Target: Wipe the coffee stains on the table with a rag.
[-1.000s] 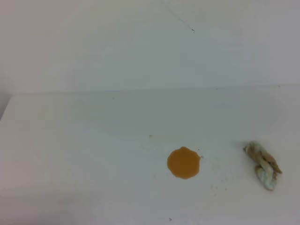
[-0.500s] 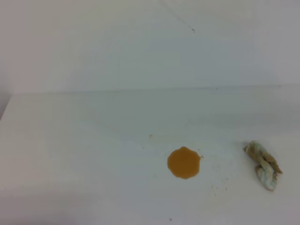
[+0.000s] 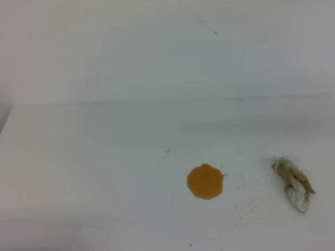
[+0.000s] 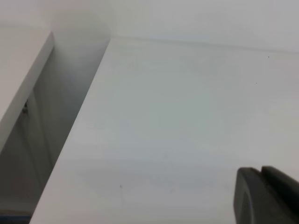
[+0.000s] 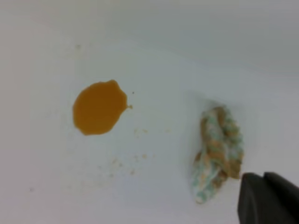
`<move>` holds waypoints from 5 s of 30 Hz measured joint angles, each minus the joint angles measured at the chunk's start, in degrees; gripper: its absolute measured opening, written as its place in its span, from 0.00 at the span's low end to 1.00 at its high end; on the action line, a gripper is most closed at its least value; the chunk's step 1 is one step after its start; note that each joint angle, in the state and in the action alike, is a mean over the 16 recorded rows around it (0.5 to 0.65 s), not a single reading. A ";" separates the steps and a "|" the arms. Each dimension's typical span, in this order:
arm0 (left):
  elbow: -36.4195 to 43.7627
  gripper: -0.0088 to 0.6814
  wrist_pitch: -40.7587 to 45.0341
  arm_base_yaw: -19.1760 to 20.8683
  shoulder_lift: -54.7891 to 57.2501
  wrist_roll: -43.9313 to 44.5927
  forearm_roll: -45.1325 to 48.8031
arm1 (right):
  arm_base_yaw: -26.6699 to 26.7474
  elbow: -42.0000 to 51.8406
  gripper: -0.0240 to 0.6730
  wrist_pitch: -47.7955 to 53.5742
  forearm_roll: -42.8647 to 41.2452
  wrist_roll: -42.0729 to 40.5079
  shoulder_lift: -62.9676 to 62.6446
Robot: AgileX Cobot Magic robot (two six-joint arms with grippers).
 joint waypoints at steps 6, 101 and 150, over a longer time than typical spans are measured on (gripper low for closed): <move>0.00 0.01 0.00 0.00 0.00 0.00 0.00 | 2.86 -3.97 0.04 -0.08 -7.53 8.54 4.11; 0.00 0.01 0.00 0.05 -1.33 0.00 0.00 | 26.25 -20.60 0.04 -14.54 -9.71 9.51 50.27; 1.88 0.01 0.00 0.05 -1.52 0.00 -0.04 | 31.34 -20.60 0.04 -17.18 3.60 4.28 52.99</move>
